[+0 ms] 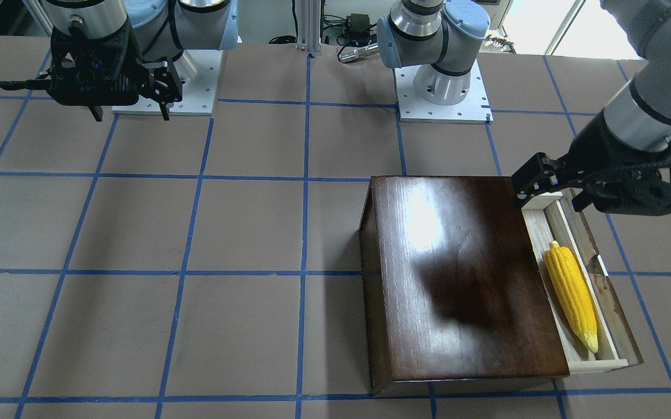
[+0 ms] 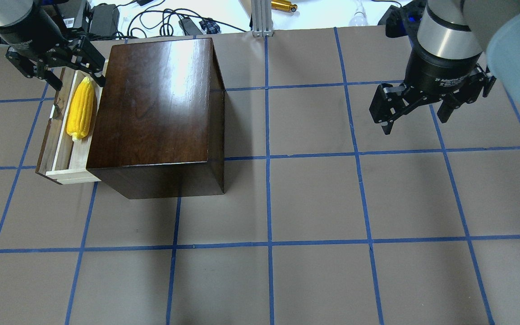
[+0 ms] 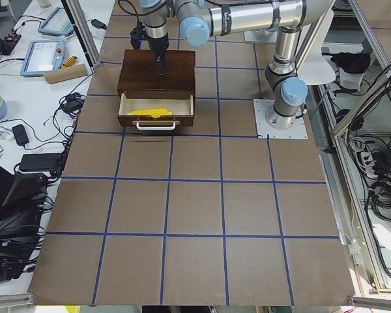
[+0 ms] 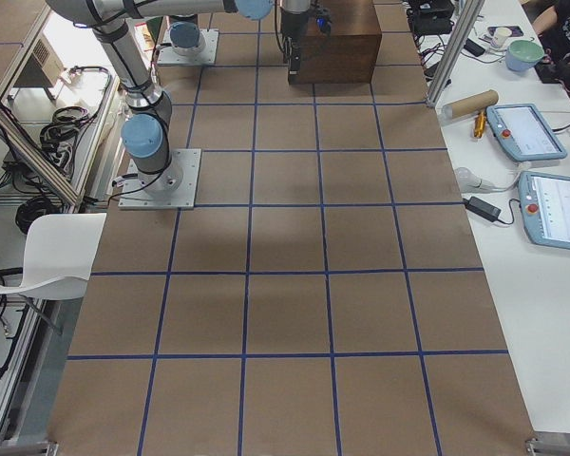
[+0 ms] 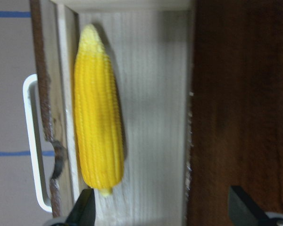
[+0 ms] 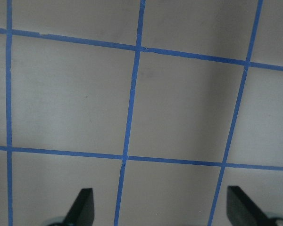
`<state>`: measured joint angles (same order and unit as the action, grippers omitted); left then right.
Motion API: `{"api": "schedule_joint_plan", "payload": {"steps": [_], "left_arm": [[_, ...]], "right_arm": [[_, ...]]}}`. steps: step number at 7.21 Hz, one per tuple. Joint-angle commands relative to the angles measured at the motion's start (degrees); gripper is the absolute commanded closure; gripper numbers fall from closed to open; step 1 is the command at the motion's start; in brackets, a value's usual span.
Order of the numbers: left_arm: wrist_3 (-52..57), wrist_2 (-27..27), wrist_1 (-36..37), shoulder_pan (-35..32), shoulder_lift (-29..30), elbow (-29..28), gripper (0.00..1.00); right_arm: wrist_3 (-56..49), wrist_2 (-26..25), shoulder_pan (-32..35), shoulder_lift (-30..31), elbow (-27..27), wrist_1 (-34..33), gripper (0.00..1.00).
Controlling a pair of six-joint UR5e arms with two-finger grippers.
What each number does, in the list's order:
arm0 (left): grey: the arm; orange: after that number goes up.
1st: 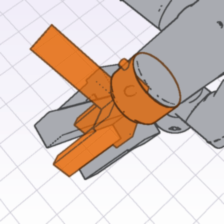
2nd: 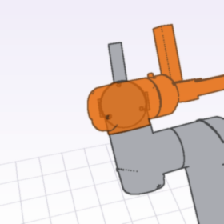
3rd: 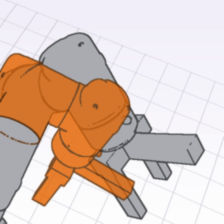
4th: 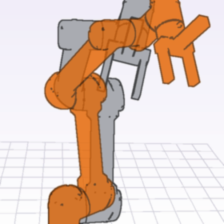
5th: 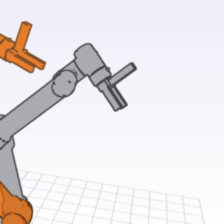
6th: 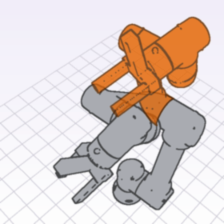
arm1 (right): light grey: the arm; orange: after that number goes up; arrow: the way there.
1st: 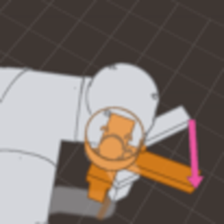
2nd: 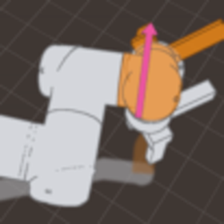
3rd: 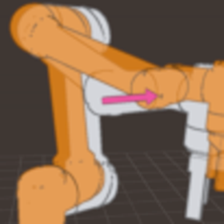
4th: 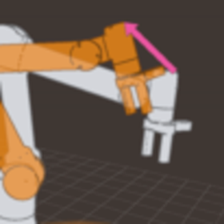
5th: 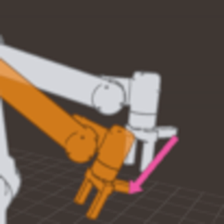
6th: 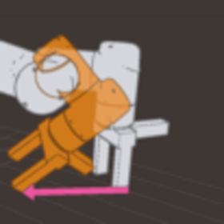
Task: Open drawer and put corn inside
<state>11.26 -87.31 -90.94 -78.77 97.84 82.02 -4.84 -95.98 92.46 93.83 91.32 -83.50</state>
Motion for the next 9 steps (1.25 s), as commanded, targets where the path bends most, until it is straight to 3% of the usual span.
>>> {"api": "schedule_joint_plan", "payload": {"steps": [1, 3, 9], "left_arm": [[-6.93, -0.23, -0.56, -5.83, -4.05, 1.65, 0.0], [-9.59, -2.77, -0.38, -11.12, -4.33, 2.79, 0.0], [-9.59, -2.52, -0.29, -11.4, -5.38, 3.32, 0.0]], "right_arm": [[0.0, 0.0, 0.0, 0.04, 0.0, 0.0, 0.0], [0.0, 0.0, 0.0, -0.05, 0.0, 0.0, 0.0], [0.0, -0.09, 0.0, 0.04, 0.0, 0.0, 0.0]]}}
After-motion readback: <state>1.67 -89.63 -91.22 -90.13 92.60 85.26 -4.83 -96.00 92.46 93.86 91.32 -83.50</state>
